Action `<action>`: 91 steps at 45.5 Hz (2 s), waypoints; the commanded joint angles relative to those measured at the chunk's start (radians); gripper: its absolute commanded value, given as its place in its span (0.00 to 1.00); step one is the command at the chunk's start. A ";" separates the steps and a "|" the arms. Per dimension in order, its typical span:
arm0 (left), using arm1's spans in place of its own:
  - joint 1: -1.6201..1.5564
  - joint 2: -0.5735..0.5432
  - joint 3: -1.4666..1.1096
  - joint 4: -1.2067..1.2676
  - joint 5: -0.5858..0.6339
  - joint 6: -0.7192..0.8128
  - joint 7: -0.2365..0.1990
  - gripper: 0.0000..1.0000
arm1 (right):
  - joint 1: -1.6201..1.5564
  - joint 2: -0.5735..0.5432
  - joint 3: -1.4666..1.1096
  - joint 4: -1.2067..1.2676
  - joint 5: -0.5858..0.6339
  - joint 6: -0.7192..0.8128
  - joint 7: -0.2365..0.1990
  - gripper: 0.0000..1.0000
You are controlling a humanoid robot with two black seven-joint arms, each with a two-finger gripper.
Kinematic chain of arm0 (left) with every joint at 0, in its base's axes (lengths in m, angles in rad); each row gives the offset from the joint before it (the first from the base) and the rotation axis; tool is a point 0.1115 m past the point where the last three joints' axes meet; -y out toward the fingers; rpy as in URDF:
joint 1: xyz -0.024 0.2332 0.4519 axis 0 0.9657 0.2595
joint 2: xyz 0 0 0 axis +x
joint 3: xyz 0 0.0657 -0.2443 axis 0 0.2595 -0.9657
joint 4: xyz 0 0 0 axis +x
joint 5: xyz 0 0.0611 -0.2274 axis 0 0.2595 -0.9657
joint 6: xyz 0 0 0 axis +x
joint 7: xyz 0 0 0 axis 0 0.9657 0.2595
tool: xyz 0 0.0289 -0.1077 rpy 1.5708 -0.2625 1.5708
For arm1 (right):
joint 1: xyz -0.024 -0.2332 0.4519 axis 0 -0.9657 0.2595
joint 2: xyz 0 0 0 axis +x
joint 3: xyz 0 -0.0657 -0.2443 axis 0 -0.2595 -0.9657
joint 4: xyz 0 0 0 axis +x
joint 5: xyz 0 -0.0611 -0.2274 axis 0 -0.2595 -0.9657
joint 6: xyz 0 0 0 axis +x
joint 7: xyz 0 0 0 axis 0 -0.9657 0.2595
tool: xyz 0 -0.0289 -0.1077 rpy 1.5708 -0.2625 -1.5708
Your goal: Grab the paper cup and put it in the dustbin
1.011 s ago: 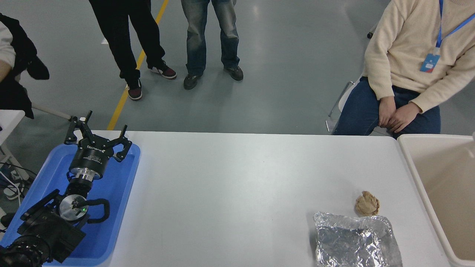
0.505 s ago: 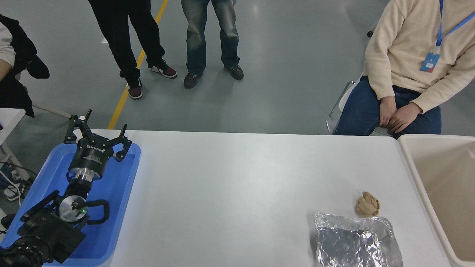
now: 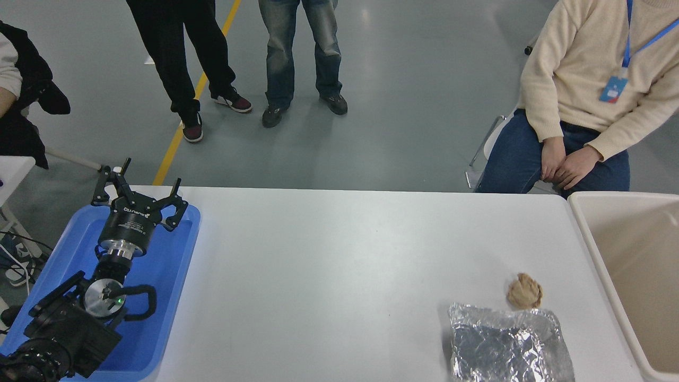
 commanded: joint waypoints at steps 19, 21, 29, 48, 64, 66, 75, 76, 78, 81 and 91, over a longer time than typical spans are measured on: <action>0.000 0.001 0.000 0.000 0.000 0.000 -0.001 1.00 | -0.281 0.143 0.260 -0.217 0.014 -0.162 -0.141 0.00; 0.000 0.001 0.000 0.000 0.000 0.000 -0.001 1.00 | -0.285 0.151 0.257 -0.217 -0.001 -0.167 -0.141 0.00; 0.000 0.001 0.000 -0.001 0.000 0.000 -0.001 1.00 | -0.296 0.164 0.265 -0.231 0.003 -0.340 -0.141 0.99; 0.000 0.001 0.000 0.000 0.000 0.000 -0.001 1.00 | -0.308 0.191 0.312 -0.231 0.003 -0.391 -0.141 1.00; 0.000 0.001 0.000 -0.001 0.000 0.000 0.001 1.00 | -0.267 0.181 0.392 -0.220 0.002 -0.386 -0.141 1.00; 0.000 0.001 0.000 0.000 0.000 0.000 0.001 1.00 | -0.256 0.174 0.435 -0.217 -0.001 -0.386 -0.139 1.00; 0.000 0.001 0.000 0.000 0.000 0.000 0.001 1.00 | -0.198 0.077 0.793 -0.121 -0.006 -0.379 -0.139 1.00; -0.002 -0.001 0.000 0.000 0.000 0.000 0.001 1.00 | -0.196 0.063 0.839 -0.101 -0.006 -0.379 -0.139 1.00; -0.002 0.001 0.000 0.000 0.000 0.000 0.001 1.00 | -0.196 0.040 0.922 -0.067 -0.008 -0.379 -0.139 1.00; 0.000 0.001 0.000 0.000 0.000 0.000 0.001 1.00 | -0.195 0.011 1.025 -0.021 -0.008 -0.379 -0.139 1.00; 0.000 0.001 0.000 0.000 0.000 0.000 -0.001 1.00 | -0.205 -0.098 1.291 0.232 -0.008 -0.377 -0.136 1.00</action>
